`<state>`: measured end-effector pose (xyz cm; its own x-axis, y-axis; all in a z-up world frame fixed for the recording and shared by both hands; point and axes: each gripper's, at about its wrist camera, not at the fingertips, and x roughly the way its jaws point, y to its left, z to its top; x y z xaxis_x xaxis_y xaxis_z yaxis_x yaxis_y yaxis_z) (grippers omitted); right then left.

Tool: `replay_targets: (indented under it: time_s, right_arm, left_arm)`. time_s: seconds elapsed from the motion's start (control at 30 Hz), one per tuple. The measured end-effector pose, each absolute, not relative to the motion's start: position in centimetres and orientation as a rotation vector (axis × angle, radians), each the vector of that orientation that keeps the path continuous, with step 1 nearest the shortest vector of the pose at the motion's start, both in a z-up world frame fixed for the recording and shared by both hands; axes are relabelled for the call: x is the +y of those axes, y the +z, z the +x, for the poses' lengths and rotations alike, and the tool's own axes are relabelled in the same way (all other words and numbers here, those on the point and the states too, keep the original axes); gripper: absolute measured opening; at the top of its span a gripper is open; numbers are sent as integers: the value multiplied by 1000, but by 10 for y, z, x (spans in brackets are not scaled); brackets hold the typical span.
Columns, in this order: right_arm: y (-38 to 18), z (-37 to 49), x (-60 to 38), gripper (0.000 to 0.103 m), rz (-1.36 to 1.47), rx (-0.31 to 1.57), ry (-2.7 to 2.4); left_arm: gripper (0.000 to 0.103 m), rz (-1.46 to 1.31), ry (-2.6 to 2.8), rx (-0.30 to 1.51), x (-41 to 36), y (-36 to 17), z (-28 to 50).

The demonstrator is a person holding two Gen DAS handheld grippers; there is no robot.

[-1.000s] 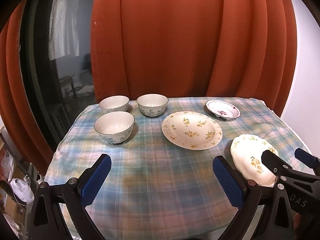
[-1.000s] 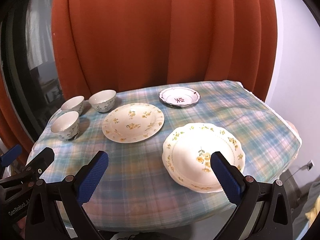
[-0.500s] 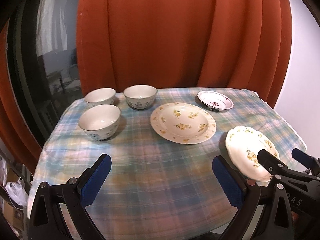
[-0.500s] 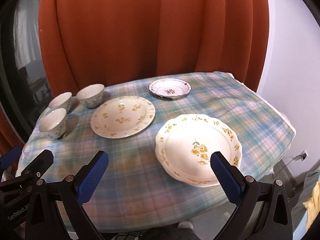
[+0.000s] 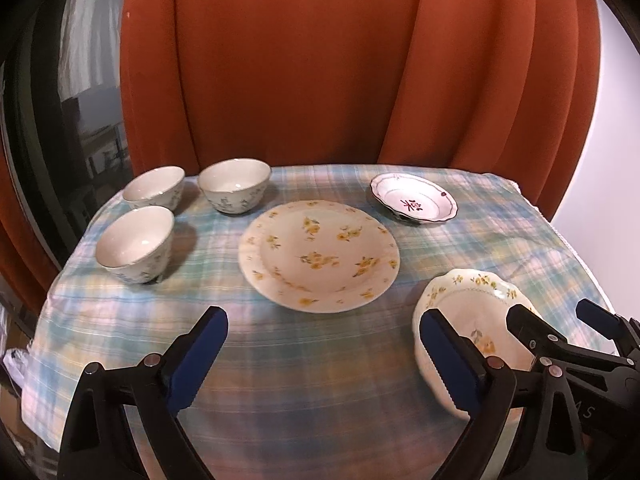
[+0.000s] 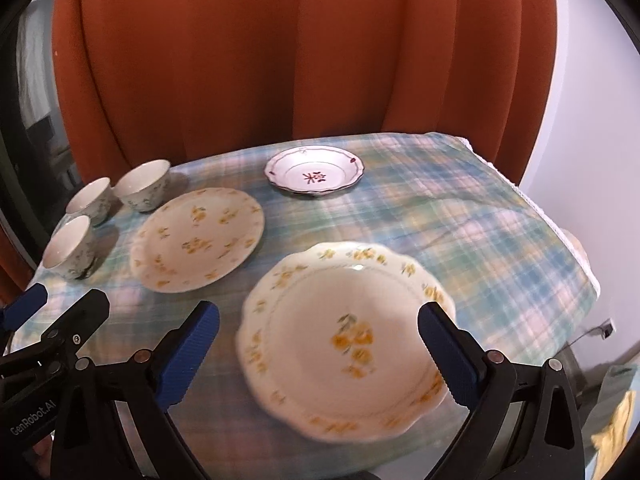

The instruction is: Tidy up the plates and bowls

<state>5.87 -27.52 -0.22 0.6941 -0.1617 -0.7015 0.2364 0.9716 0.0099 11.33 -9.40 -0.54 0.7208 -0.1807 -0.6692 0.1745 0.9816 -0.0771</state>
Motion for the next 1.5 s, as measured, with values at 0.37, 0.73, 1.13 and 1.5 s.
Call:
replay_targets:
  time_s: [0.37, 0.73, 1.13, 1.5]
  right_arm:
    - [-30, 101, -352, 98, 96, 866, -166]
    - [-83, 127, -397, 88, 71, 1027, -71]
    - [-117, 138, -405, 74, 99, 1138, 14]
    - [-119, 147, -402, 73, 135, 1152, 7]
  left_arm:
    - [84, -25, -152, 895, -170, -45, 143]
    - [75, -58, -87, 1061, -216, -87, 152]
    - [68, -23, 15, 1110, -233, -103, 156]
    - [68, -19, -16, 1149, -228, -108, 163]
